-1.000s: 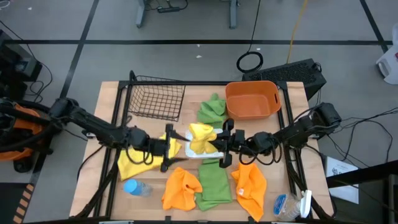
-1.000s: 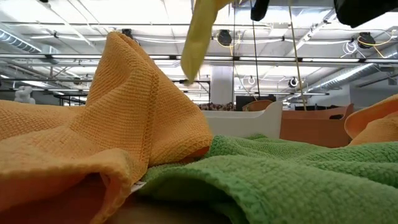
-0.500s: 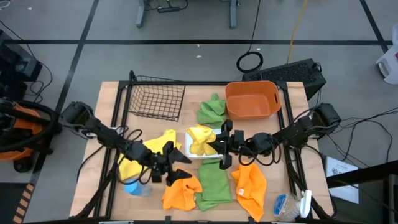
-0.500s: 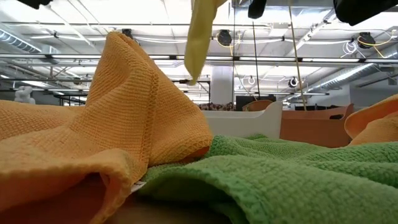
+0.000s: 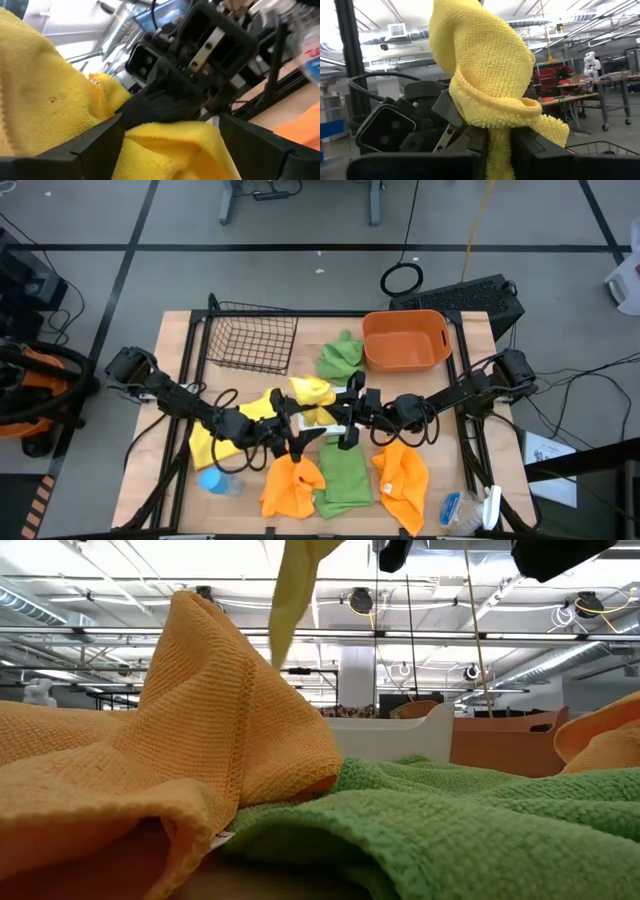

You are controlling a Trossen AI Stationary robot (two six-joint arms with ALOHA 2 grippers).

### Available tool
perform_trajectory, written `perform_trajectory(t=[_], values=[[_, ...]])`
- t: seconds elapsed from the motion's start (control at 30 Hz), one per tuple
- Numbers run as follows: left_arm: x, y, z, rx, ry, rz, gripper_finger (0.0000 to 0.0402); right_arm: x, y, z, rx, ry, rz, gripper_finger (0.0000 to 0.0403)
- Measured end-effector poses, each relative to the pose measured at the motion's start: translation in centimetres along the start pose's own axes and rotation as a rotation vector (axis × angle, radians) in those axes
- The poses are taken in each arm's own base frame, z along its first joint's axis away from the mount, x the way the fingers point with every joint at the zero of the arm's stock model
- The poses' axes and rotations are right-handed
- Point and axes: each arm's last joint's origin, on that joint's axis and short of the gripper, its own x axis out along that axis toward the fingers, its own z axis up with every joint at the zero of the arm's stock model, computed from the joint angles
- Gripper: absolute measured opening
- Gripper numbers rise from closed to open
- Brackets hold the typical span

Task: Sort microfiber towel by color & place in baskets
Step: Put the right yellow microfiber cloth into the orange bin

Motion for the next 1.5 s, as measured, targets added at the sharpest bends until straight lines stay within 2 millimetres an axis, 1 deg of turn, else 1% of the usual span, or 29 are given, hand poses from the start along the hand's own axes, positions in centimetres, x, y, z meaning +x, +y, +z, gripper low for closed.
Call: perform_trajectory(t=[0.2, 0.3, 0.73, 0.9, 0.97, 1.07, 1.17, 1.27, 1.37, 1.5], values=[[-0.6, -0.1, 0.2, 0.083, 0.134, 0.085, 0.0343, -0.1, 0.1, -0.1, 0.015, 0.016, 0.019, 0.0043], [-0.6, -0.1, 0.2, 0.076, 0.146, 0.094, 0.0343, -0.1, 0.2, -0.2, 0.019, 0.020, 0.021, 0.0043], [-0.3, 0.2, -0.2, -0.158, 0.149, 0.128, 0.0344, -0.3, 0.5, -0.4, 0.016, 0.039, 0.030, 0.0043], [0.1, 0.5, -0.7, -0.281, 0.160, 0.146, 0.0344, -0.3, 0.5, -0.5, 0.008, 0.053, 0.029, 0.0043], [0.3, 0.4, -0.9, -0.309, 0.151, 0.122, 0.0344, -0.3, 0.5, -0.5, 0.006, 0.057, 0.029, 0.0043], [0.7, 0.0, -1.0, -0.331, 0.132, 0.021, 0.0337, -0.3, 0.6, -0.6, 0.002, 0.065, 0.035, 0.0043], [1.3, -0.3, -1.1, -0.339, 0.147, -0.083, 0.0318, -0.3, 0.6, -0.9, -0.008, 0.086, 0.036, 0.0043], [1.7, -0.2, -1.0, -0.319, 0.181, -0.131, 0.0281, -0.4, 0.6, -1.0, -0.015, 0.103, 0.035, 0.0043], [1.9, -0.1, -1.0, -0.314, 0.190, -0.127, 0.0226, -0.4, 0.6, -1.1, -0.013, 0.105, 0.036, 0.0043], [1.4, 0.2, -0.5, -0.307, 0.191, -0.144, 0.0140, -0.6, 1.0, -1.1, -0.027, 0.107, 0.054, 0.0043]])
